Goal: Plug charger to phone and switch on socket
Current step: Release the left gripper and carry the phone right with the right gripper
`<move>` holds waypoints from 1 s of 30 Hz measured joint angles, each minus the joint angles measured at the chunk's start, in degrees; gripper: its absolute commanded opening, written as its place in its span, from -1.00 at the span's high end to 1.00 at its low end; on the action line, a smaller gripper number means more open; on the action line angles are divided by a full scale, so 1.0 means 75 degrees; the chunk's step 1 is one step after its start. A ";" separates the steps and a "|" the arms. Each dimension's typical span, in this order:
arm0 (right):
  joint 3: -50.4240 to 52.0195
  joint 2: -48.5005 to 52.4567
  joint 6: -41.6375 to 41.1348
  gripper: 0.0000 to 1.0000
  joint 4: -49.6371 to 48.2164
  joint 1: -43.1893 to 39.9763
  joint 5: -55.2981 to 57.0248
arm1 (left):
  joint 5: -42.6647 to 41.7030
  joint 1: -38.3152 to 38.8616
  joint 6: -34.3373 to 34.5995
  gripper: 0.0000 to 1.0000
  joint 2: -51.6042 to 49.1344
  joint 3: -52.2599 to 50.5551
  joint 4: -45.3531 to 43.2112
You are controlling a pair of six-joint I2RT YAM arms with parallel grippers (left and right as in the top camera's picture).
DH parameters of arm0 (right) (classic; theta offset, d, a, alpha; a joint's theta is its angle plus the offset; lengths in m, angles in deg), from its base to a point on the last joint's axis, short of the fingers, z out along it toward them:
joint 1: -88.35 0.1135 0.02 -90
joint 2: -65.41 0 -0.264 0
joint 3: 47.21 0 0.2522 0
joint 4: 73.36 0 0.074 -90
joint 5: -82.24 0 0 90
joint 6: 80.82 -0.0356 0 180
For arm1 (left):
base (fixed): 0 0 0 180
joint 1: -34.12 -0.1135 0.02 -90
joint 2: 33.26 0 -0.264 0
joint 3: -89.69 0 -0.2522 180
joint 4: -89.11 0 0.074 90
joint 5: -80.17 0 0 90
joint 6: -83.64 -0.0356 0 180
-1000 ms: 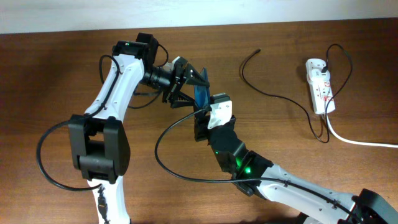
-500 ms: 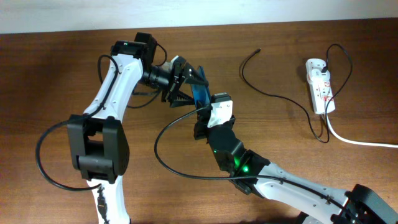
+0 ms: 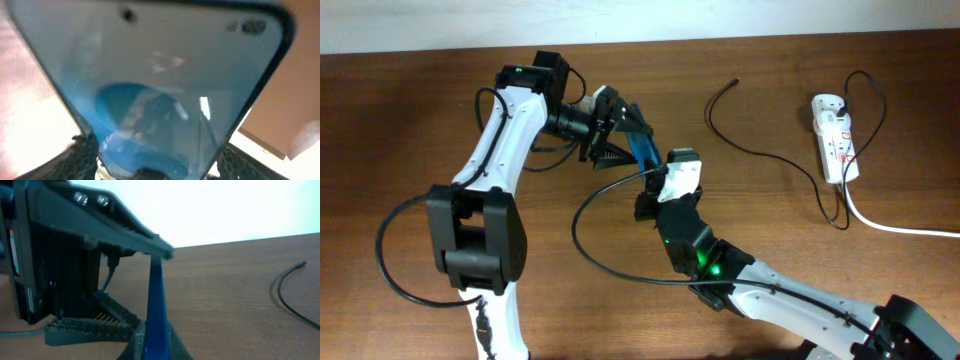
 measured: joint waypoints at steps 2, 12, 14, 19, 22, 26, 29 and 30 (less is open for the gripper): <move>0.0000 0.0032 0.0166 0.92 0.0017 0.0015 -0.0050 | 0.0111 0.0050 0.0044 -0.85 0.0000 0.0000 0.0058; -0.0003 0.0029 0.0329 0.92 -0.0009 0.0020 0.0909 | 0.0294 -0.0096 0.0041 -0.98 0.0000 0.0000 -0.0673; -0.0003 -0.0017 0.0329 0.92 -0.0009 0.0023 0.1029 | 0.0472 -0.0472 0.0000 -0.98 0.0000 0.0000 -0.0825; -0.0017 -0.1003 -0.0274 0.92 0.0848 0.0023 0.1145 | 0.0743 -0.2387 -0.1154 -0.98 0.0041 0.0000 -0.0178; -0.0023 -0.1376 -0.1207 0.92 0.1679 -0.0111 0.0589 | 0.0880 -0.3518 -0.2273 -0.98 0.0650 -0.0003 0.0402; -0.0017 -0.1469 -0.3220 0.92 0.2436 -0.0950 -0.1524 | 0.1323 -0.4605 -0.3270 -0.98 0.2538 0.0000 0.0950; -0.0017 -0.1492 -0.4395 0.92 0.2471 -0.1679 -0.3042 | 0.1999 -0.5286 -0.3488 -0.98 0.4013 0.0012 0.1207; -0.0017 -0.1495 -0.4835 0.92 0.2486 -0.1880 -0.3622 | 0.2270 -0.5572 -0.3541 -1.00 0.4619 0.0015 0.1265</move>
